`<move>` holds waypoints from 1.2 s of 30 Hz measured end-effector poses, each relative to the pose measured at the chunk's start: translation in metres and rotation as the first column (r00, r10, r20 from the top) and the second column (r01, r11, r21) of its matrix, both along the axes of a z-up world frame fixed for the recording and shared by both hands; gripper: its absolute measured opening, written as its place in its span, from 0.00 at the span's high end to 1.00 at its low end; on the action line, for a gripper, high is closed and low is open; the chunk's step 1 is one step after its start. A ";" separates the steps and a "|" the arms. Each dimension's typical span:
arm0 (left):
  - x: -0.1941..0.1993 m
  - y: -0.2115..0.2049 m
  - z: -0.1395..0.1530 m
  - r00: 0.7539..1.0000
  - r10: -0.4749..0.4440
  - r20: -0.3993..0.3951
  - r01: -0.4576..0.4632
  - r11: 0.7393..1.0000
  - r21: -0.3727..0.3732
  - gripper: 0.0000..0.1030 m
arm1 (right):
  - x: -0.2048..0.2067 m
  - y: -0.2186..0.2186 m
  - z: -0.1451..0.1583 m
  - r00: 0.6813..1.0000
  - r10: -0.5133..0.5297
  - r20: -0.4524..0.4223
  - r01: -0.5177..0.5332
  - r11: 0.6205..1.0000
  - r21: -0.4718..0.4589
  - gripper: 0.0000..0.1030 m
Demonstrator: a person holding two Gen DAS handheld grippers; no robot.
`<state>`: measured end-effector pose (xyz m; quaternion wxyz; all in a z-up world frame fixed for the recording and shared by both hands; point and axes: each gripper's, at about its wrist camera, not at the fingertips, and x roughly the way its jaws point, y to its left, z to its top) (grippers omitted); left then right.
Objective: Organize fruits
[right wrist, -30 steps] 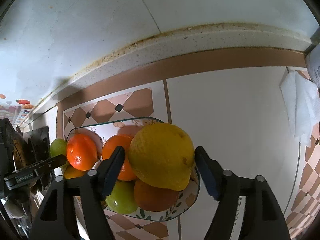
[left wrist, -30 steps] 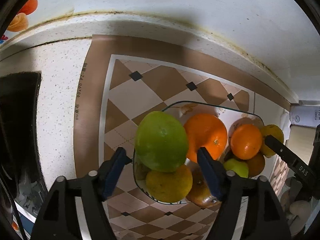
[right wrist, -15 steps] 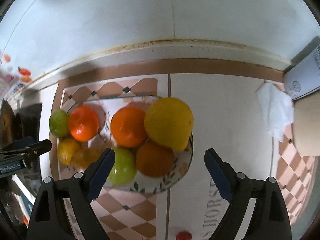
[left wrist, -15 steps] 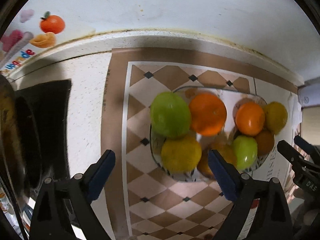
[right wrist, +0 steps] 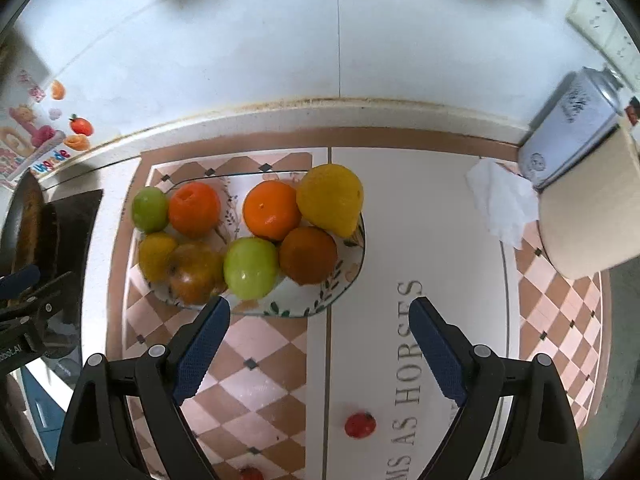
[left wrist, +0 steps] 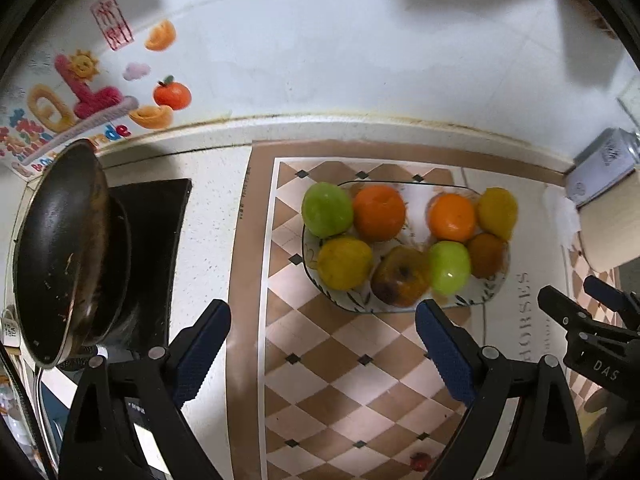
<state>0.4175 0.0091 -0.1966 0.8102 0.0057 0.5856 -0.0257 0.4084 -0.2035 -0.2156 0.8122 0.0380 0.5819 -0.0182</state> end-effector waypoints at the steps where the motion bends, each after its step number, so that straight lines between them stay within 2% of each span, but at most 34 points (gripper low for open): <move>1: -0.006 0.000 0.005 1.000 -0.001 0.017 0.001 1.000 0.002 0.08 | -0.007 0.000 0.006 1.000 0.002 0.011 -0.002 1.000 0.003 0.10; 12: -0.083 0.002 0.064 0.983 0.000 0.184 0.002 1.000 -0.013 0.08 | -0.086 0.014 0.080 0.983 0.014 0.184 -0.006 0.999 -0.044 0.10; 20: -0.131 0.002 0.099 0.959 0.004 0.283 0.004 1.000 -0.028 0.08 | -0.143 0.018 0.115 0.964 0.013 0.265 -0.001 0.999 -0.046 0.10; 24: -0.152 0.002 0.109 0.949 0.016 0.315 -0.003 0.999 -0.043 0.08 | -0.172 0.018 0.130 0.948 0.004 0.319 0.008 0.999 -0.037 0.09; 27: -0.165 0.002 0.114 0.943 0.019 0.333 -0.004 0.999 -0.045 0.08 | -0.191 0.019 0.138 0.937 -0.003 0.351 0.018 0.999 -0.038 0.03; 36: -0.180 -0.008 0.115 0.937 0.003 0.349 0.007 1.000 -0.027 0.08 | -0.214 0.021 0.150 0.921 0.003 0.390 0.022 0.998 -0.059 0.03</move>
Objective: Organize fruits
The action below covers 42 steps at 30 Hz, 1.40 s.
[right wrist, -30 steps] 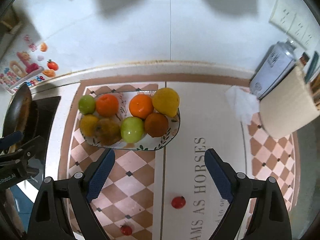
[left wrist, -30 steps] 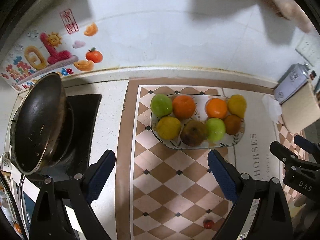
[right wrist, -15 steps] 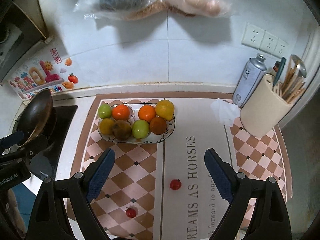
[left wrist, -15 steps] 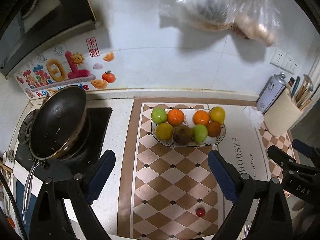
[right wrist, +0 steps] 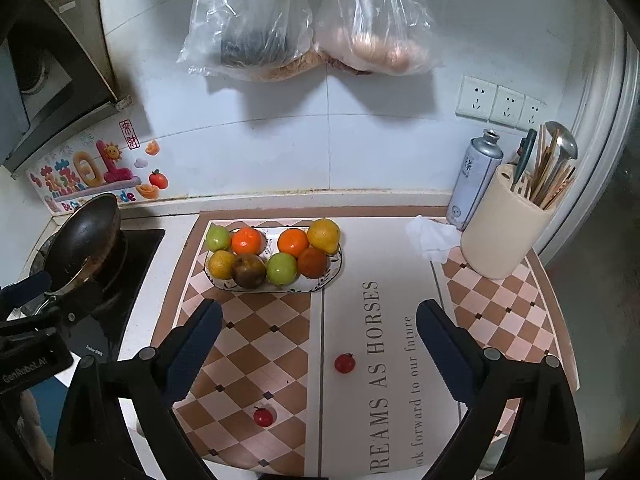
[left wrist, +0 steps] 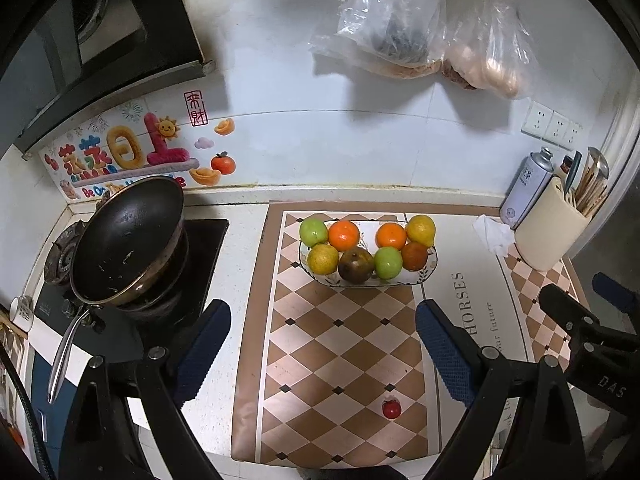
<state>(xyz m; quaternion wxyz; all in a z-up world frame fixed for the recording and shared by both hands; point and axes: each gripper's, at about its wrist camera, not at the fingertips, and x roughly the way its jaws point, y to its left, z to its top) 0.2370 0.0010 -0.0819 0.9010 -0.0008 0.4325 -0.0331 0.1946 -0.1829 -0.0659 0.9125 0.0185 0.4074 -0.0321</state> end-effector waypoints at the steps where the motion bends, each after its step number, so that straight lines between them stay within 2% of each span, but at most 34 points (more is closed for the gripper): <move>1: 0.000 -0.001 -0.001 1.000 0.001 0.000 -0.001 1.000 0.001 0.08 | -0.001 0.000 0.000 1.000 0.001 0.001 -0.001 1.000 0.001 0.03; 7: 0.004 -0.008 -0.009 1.000 0.000 -0.022 0.001 1.000 0.003 0.08 | 0.002 -0.003 -0.004 1.000 0.007 -0.011 -0.007 1.000 0.013 0.03; 9: 0.010 -0.010 -0.018 0.998 -0.009 -0.056 0.009 1.000 -0.001 0.08 | 0.007 -0.008 -0.008 1.000 0.002 -0.019 -0.002 0.999 0.033 0.03; 10: 0.014 -0.012 -0.026 0.996 -0.024 -0.081 0.023 1.000 -0.010 0.08 | 0.012 -0.013 -0.013 0.999 0.000 -0.032 0.001 0.999 0.047 0.03; 12: 0.021 -0.019 -0.042 0.992 -0.043 -0.119 0.044 0.999 0.003 0.00 | 0.020 -0.022 -0.023 0.998 -0.006 -0.059 0.010 0.998 0.069 0.03; 15: 0.031 -0.034 -0.081 0.975 -0.074 -0.209 0.084 0.996 0.038 0.00 | 0.036 -0.043 -0.056 0.990 -0.005 -0.143 0.025 0.990 0.140 0.03; 18: 0.036 -0.055 -0.132 0.923 -0.142 -0.358 0.161 0.987 0.025 0.00 | 0.047 -0.063 -0.094 0.973 -0.020 -0.229 0.055 0.988 0.146 0.03; 19: 0.036 -0.061 -0.149 0.899 -0.158 -0.409 0.176 0.984 0.007 0.00 | 0.049 -0.068 -0.105 0.967 -0.026 -0.252 0.064 0.988 0.143 0.03; 21: 0.034 -0.073 -0.187 0.836 -0.188 -0.516 0.190 0.981 -0.051 0.00 | 0.053 -0.080 -0.130 0.954 -0.039 -0.299 0.088 0.985 0.150 0.03; 22: 0.034 -0.076 -0.197 0.817 -0.196 -0.542 0.192 0.979 -0.064 0.00 | 0.055 -0.087 -0.145 0.943 -0.047 -0.329 0.104 0.982 0.157 0.04; 24: 0.031 -0.085 -0.222 0.772 -0.215 -0.598 0.201 0.975 -0.091 0.03 | 0.057 -0.097 -0.165 0.931 -0.053 -0.361 0.123 0.977 0.174 0.07; 25: 0.029 -0.089 -0.233 0.751 -0.222 -0.622 0.201 0.974 -0.105 0.04 | 0.059 -0.102 -0.177 0.922 -0.055 -0.383 0.131 0.976 0.175 0.15; 26: 0.028 -0.092 -0.243 0.733 -0.229 -0.641 0.201 0.973 -0.118 0.10 | 0.060 -0.104 -0.185 0.916 -0.055 -0.398 0.134 0.976 0.172 0.23; 27: 0.028 -0.095 -0.249 0.721 -0.231 -0.653 0.202 0.972 -0.121 0.14 | 0.063 -0.107 -0.196 0.907 -0.052 -0.419 0.136 0.976 0.173 0.25; 29: 0.026 -0.099 -0.263 0.694 -0.235 -0.681 0.188 0.972 -0.143 0.28 | 0.067 -0.110 -0.210 0.898 -0.042 -0.437 0.133 0.975 0.181 0.27; 30: 0.026 -0.100 -0.267 0.688 -0.234 -0.687 0.185 0.972 -0.145 0.36 | 0.070 -0.110 -0.215 0.896 -0.036 -0.443 0.129 0.975 0.182 0.27; 32: 0.026 -0.103 -0.272 0.680 -0.237 -0.694 0.183 0.971 -0.153 0.46 | 0.076 -0.107 -0.225 0.890 -0.019 -0.456 0.118 0.974 0.191 0.27; 33: 0.025 -0.104 -0.273 0.680 -0.237 -0.694 0.183 0.971 -0.153 0.53 | 0.079 -0.105 -0.229 0.888 -0.010 -0.460 0.112 0.974 0.195 0.27; 34: 0.025 -0.104 -0.273 0.683 -0.236 -0.692 0.183 0.971 -0.151 0.54 | 0.083 -0.102 -0.234 0.885 -0.001 -0.467 0.106 0.974 0.200 0.27; 36: 0.026 -0.105 -0.270 0.688 -0.245 -0.683 0.190 0.969 -0.156 0.69 | 0.090 -0.096 -0.241 0.880 0.015 -0.475 0.096 0.974 0.207 0.28; 39: 0.027 -0.105 -0.268 0.690 -0.250 -0.679 0.188 0.968 -0.165 0.73 | 0.101 -0.087 -0.253 0.872 0.038 -0.489 0.087 0.969 0.231 0.33; 42: 0.025 -0.103 -0.263 0.702 -0.249 -0.667 0.192 0.968 -0.160 0.77 | 0.109 -0.077 -0.269 0.856 0.058 -0.513 0.084 0.965 0.249 0.42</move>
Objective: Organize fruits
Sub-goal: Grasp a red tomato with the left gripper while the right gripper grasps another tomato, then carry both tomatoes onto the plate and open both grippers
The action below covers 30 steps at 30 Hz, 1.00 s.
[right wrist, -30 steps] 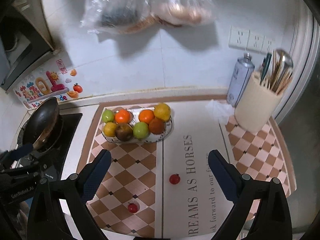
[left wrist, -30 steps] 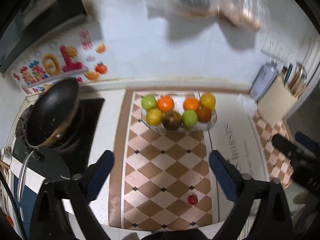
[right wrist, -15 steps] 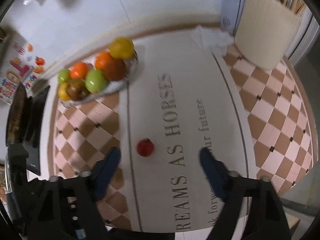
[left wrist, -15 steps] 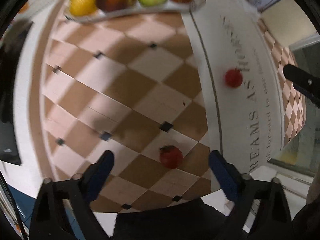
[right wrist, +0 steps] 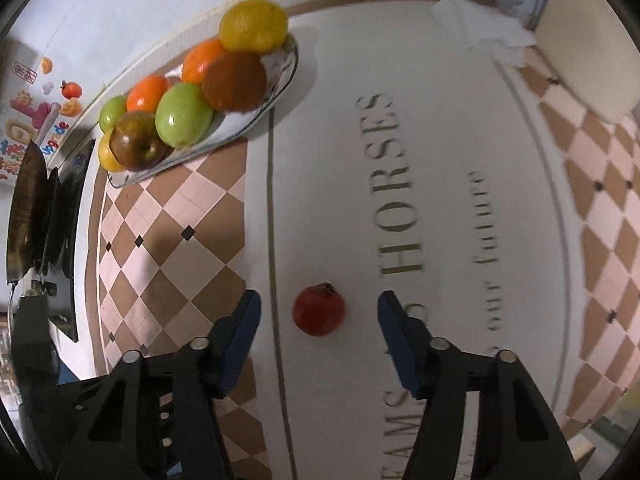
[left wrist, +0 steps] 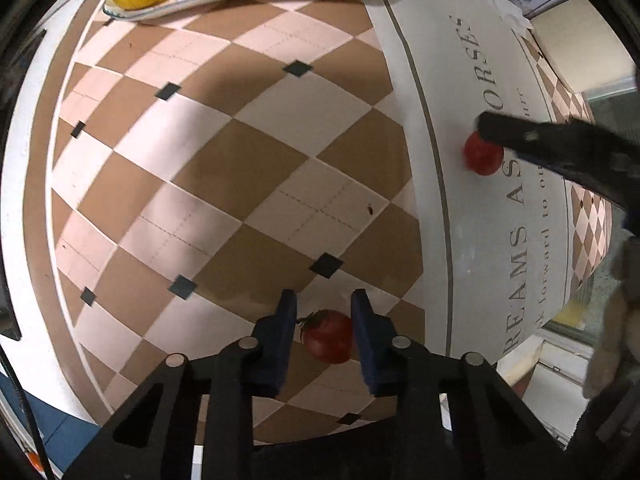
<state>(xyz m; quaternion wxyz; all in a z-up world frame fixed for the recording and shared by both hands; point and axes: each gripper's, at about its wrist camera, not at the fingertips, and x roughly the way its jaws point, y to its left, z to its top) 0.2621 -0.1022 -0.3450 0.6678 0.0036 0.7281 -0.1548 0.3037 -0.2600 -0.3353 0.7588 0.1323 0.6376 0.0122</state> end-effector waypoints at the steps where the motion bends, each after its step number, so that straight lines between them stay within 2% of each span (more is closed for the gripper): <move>1: 0.000 0.002 0.002 1.000 0.008 0.001 -0.008 1.000 -0.004 0.78 | 0.002 0.005 -0.007 1.000 0.007 -0.012 -0.007 1.000 -0.002 0.46; 4: 0.001 0.007 0.006 1.000 0.027 0.008 -0.027 1.000 -0.008 0.79 | 0.005 0.015 -0.021 0.999 0.026 -0.042 -0.027 0.999 -0.022 0.59; 6: 0.003 0.014 0.010 0.999 0.047 0.014 -0.047 0.999 -0.019 0.79 | 0.004 0.020 -0.021 0.999 0.037 -0.019 -0.038 0.998 -0.047 0.67; 11: 0.025 0.037 0.020 0.991 0.134 0.008 -0.133 0.988 -0.083 0.79 | 0.002 0.028 -0.020 0.999 0.049 -0.002 -0.049 0.998 -0.037 0.67; 16: 0.040 0.059 0.028 0.981 0.193 0.007 -0.191 0.975 -0.117 0.79 | 0.002 0.033 -0.006 0.998 0.056 0.029 -0.056 0.998 -0.020 0.67; 19: 0.042 0.061 0.027 0.982 0.179 -0.062 -0.187 0.967 -0.174 0.78 | 0.007 0.036 0.005 0.997 0.056 0.046 -0.056 0.998 -0.004 0.67; 22: 0.033 0.053 0.018 0.974 0.152 -0.169 -0.189 0.954 -0.231 0.63 | 0.010 0.037 0.010 0.997 0.054 0.052 -0.055 0.998 0.013 0.67; 23: 0.031 0.047 0.015 0.972 0.139 -0.191 -0.182 0.955 -0.232 0.60 | 0.011 0.036 0.014 0.997 0.055 0.054 -0.056 0.998 0.016 0.67; 30: 0.012 0.023 -0.006 0.968 0.048 -0.248 -0.092 0.981 -0.169 0.60 | 0.012 0.033 0.021 0.996 0.063 0.061 -0.064 0.998 0.019 0.67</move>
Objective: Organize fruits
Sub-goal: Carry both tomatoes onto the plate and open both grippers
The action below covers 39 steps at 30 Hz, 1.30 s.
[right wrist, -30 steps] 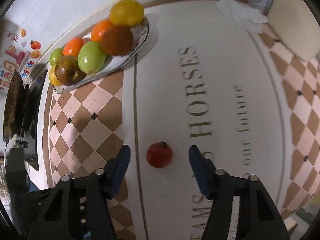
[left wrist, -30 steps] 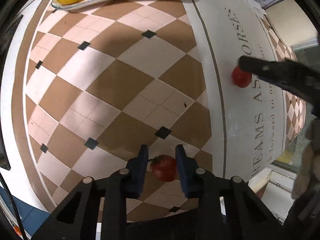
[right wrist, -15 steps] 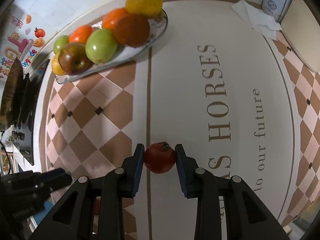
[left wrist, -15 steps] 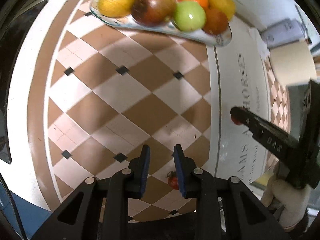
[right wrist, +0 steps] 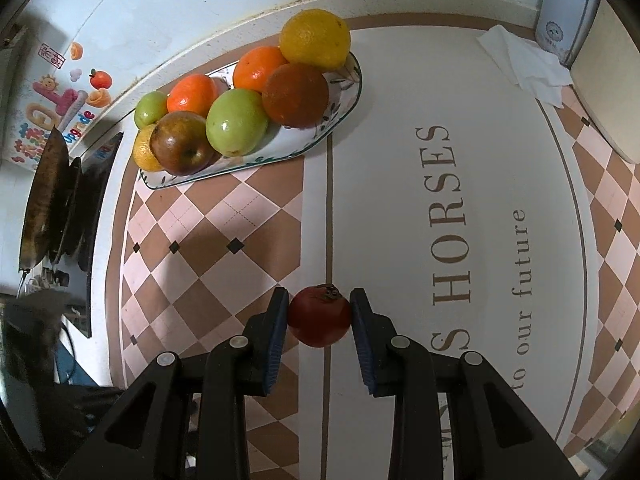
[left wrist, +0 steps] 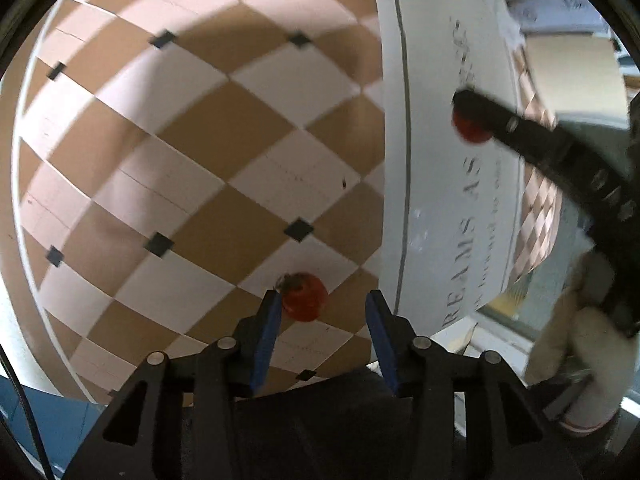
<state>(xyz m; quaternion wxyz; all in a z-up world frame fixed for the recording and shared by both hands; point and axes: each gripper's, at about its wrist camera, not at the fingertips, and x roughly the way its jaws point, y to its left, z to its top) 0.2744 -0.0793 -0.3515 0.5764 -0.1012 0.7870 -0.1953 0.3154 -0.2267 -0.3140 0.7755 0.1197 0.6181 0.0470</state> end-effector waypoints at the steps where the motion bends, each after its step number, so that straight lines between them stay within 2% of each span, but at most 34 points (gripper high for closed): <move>1: -0.002 -0.001 -0.001 1.000 -0.013 0.004 0.013 1.000 0.012 0.60 | 0.000 0.000 -0.001 1.000 -0.001 -0.003 0.001 1.000 0.000 0.67; 7: -0.005 -0.009 -0.003 0.995 -0.077 0.063 0.072 0.994 0.083 0.62 | -0.002 -0.005 -0.007 1.000 -0.008 -0.017 0.008 1.000 -0.004 0.67; 9: -0.005 -0.012 -0.006 0.994 -0.090 0.068 0.083 0.992 0.097 0.72 | -0.003 -0.006 -0.009 1.000 -0.010 -0.020 0.009 1.000 -0.006 0.67; 10: -0.006 -0.012 -0.008 0.993 -0.093 0.067 0.086 0.991 0.099 0.75 | -0.003 -0.006 -0.010 1.000 -0.011 -0.021 0.011 1.000 -0.005 0.67; 15: -0.002 -0.013 -0.004 0.994 -0.060 0.095 0.052 0.995 0.089 0.75 | 0.000 -0.009 -0.009 1.000 -0.019 -0.015 0.019 1.000 0.001 0.67; 22: 0.034 0.009 0.033 0.980 0.073 0.185 -0.079 0.996 0.027 0.75 | 0.007 -0.015 0.003 0.999 -0.032 0.024 0.032 0.999 0.022 0.67; 26: 0.073 0.035 0.061 0.948 0.194 0.253 -0.196 0.981 -0.018 0.75 | 0.018 -0.016 0.009 0.998 -0.039 0.048 0.036 0.998 0.047 0.67; 29: 0.100 0.053 0.071 0.921 0.264 0.287 -0.264 0.964 -0.038 0.75 | 0.032 -0.016 0.015 0.996 -0.043 0.080 0.038 0.997 0.062 0.67; 33: 0.134 0.073 0.071 0.892 0.341 0.298 -0.339 0.939 -0.062 0.75 | 0.057 -0.013 0.020 0.992 -0.048 0.113 0.037 0.995 0.092 0.67; 39: 0.170 0.090 0.046 0.876 0.411 0.252 -0.407 0.911 -0.068 0.75 | 0.096 0.005 0.012 0.992 0.013 0.128 -0.022 0.997 0.072 0.67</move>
